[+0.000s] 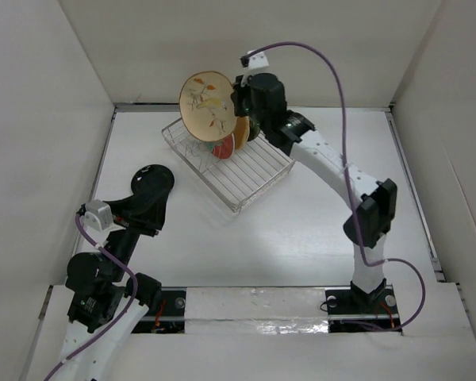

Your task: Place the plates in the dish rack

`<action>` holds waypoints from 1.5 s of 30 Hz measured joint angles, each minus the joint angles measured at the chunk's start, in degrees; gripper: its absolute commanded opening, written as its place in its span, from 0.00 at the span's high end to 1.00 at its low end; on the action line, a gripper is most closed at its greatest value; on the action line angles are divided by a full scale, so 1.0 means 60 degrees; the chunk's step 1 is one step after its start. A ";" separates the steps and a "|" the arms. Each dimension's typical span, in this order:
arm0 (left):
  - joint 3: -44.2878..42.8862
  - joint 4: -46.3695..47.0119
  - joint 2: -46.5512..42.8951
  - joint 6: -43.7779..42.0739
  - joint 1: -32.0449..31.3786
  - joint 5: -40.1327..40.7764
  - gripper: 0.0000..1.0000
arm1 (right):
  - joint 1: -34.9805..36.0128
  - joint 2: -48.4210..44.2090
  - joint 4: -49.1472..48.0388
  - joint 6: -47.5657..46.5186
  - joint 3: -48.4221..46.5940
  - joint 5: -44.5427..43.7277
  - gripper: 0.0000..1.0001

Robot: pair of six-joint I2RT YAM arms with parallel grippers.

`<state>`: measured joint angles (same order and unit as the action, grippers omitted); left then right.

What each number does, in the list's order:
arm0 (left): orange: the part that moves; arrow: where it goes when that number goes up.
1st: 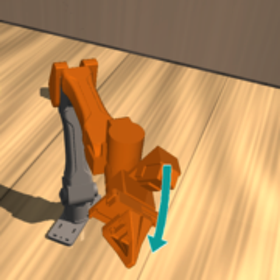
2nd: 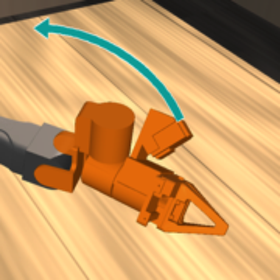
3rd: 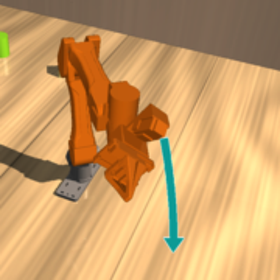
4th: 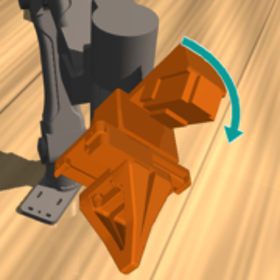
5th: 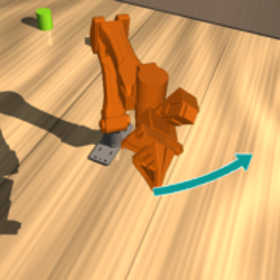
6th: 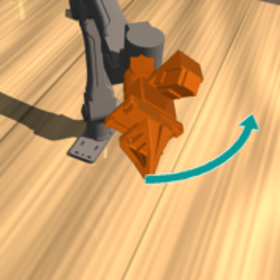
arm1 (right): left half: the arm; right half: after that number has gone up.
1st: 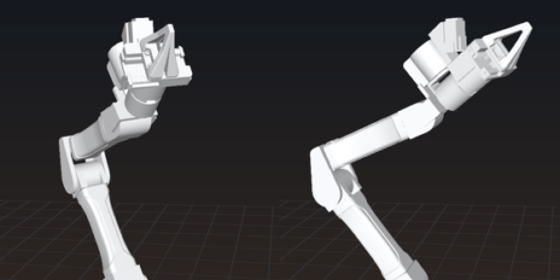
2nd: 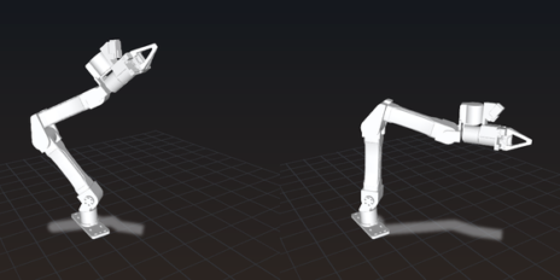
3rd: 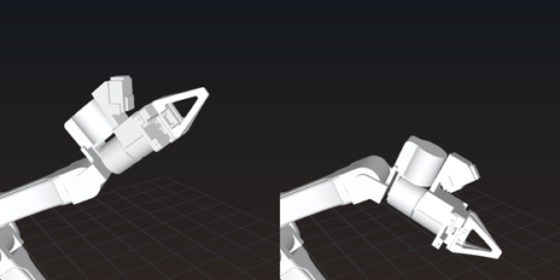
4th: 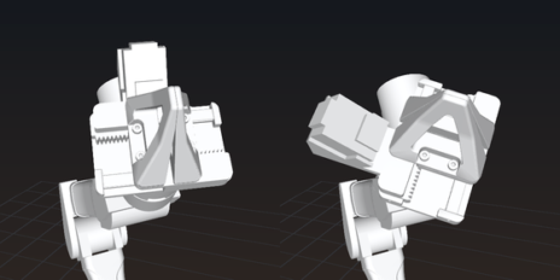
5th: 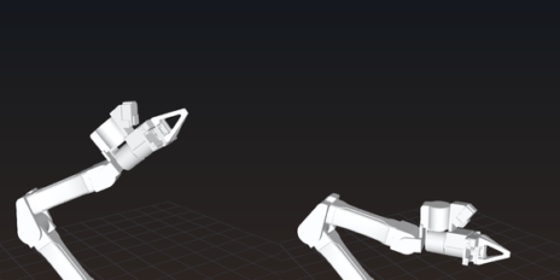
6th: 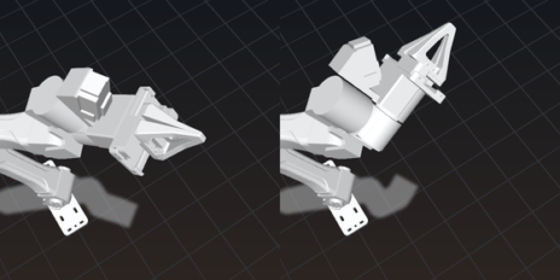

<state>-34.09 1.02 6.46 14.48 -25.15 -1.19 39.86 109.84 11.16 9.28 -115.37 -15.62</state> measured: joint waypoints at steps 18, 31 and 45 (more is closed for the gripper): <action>0.0000 0.0000 -0.0066 0.0000 0.0000 -0.0036 0.64 | 0.1810 0.3428 -0.0546 -0.4605 -0.2339 -0.4798 1.00; 0.0000 0.0000 -0.0066 0.0000 0.0000 -0.0040 0.64 | 0.1938 0.3814 -0.2266 -0.6233 -0.2211 -0.5541 1.00; 0.0000 0.0000 -0.0062 0.0004 0.0000 -0.0044 0.64 | 0.2182 0.3985 -0.2408 -0.5388 -0.0780 -0.5282 0.99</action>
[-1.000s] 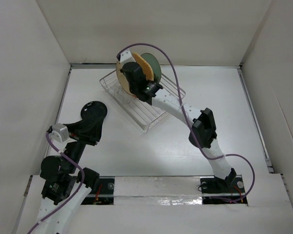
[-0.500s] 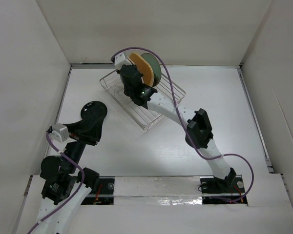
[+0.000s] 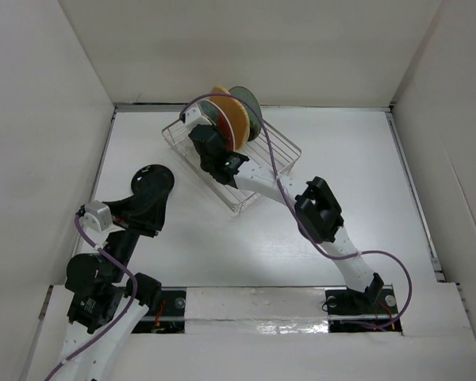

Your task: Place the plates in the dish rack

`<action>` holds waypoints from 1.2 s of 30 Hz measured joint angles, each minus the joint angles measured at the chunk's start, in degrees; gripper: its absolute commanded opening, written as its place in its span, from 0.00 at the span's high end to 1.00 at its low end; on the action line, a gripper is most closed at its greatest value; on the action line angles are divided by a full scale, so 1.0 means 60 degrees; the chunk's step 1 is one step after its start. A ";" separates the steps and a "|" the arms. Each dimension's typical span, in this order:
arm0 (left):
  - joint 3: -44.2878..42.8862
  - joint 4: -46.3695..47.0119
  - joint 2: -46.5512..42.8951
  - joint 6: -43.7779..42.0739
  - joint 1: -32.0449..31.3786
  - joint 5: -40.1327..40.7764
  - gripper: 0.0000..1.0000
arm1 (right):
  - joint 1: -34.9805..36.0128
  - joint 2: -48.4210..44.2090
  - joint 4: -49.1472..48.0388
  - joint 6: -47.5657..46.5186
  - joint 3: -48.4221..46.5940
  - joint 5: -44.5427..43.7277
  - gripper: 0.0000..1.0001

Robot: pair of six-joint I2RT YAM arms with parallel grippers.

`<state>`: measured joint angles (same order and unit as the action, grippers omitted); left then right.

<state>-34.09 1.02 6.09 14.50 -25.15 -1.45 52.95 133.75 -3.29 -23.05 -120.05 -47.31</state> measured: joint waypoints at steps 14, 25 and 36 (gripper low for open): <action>0.0000 0.0000 0.0423 0.0055 0.0000 0.0189 0.66 | -0.0004 -0.2000 -0.0033 0.2069 0.1632 0.1111 0.26; 0.0000 0.0040 0.3136 0.1413 0.1311 -0.0022 1.00 | 0.0073 -0.9216 -0.1683 0.5632 0.9398 0.3472 0.98; 0.0386 0.0667 0.6397 0.3424 0.4532 -0.1337 0.82 | 0.0197 -1.1194 -0.1282 0.6972 1.2666 0.4972 0.85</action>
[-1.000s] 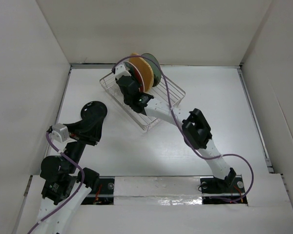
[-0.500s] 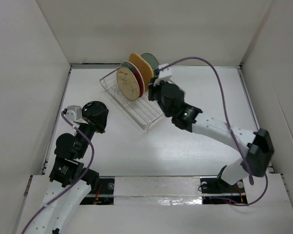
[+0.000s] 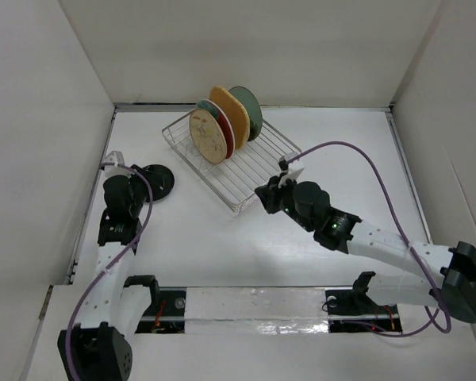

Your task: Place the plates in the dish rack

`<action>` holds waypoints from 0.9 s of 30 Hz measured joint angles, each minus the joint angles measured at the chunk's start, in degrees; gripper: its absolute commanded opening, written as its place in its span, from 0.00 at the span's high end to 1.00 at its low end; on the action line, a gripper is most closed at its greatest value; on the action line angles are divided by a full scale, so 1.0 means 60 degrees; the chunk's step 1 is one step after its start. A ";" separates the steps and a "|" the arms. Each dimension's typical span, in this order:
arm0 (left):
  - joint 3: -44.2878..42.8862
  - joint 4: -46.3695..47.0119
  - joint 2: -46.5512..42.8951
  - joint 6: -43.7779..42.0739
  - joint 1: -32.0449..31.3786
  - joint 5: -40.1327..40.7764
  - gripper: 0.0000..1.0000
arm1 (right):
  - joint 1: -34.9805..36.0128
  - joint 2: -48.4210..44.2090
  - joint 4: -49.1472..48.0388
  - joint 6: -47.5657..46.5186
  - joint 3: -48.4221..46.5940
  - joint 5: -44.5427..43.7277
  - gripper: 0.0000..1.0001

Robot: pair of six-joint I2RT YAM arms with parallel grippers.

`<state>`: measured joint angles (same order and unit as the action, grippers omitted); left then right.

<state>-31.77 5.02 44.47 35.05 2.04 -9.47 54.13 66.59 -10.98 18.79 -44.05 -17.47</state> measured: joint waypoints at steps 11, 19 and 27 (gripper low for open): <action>0.2131 0.0827 0.1665 0.2248 0.2204 -0.0270 0.30 | 0.0168 -0.1956 0.0044 0.0095 0.0437 0.0299 0.81; 0.2233 0.1807 0.2484 0.3016 0.2262 0.0736 0.49 | 0.0171 -0.2029 0.0066 0.0142 0.0452 0.0382 0.80; 0.2095 0.2725 0.4539 0.3574 0.2262 0.1213 0.51 | -0.0146 -0.2033 0.0076 0.0288 0.0532 0.0608 0.78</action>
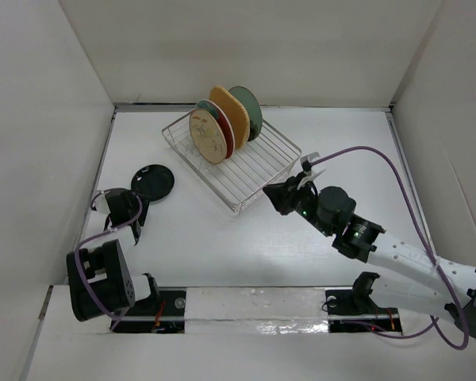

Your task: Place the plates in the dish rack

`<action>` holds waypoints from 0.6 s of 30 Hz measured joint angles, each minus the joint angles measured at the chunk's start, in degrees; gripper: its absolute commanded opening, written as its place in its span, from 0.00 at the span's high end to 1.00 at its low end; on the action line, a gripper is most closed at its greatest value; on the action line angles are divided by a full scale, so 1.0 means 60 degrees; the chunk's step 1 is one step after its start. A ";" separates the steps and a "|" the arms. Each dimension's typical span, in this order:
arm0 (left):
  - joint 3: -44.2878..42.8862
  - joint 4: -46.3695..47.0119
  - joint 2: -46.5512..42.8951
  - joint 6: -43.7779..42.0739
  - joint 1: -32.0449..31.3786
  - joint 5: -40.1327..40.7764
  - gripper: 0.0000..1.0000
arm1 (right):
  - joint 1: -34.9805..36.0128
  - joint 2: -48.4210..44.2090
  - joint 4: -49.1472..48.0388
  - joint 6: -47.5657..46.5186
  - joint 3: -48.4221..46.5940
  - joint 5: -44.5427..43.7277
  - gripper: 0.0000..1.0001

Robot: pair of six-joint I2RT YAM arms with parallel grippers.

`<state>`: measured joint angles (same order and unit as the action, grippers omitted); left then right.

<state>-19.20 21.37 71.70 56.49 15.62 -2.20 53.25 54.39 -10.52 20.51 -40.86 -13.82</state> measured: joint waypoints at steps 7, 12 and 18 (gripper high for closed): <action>-0.0324 0.0838 0.1249 0.0353 0.0004 0.0135 0.90 | -0.0423 -0.0007 0.0146 0.0517 0.0098 0.0127 0.61; -0.0452 0.1792 0.1993 0.0616 0.0040 0.0062 1.00 | -0.0659 -0.0004 0.0328 0.0984 0.0095 0.0040 0.34; -0.0106 0.1592 0.0769 0.0477 -0.0106 0.0273 1.00 | -0.0678 -0.0007 0.0178 0.1220 0.0098 0.0040 0.16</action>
<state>-19.84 30.92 76.31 59.35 14.98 -0.56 49.19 54.35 -9.45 27.83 -40.27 -13.58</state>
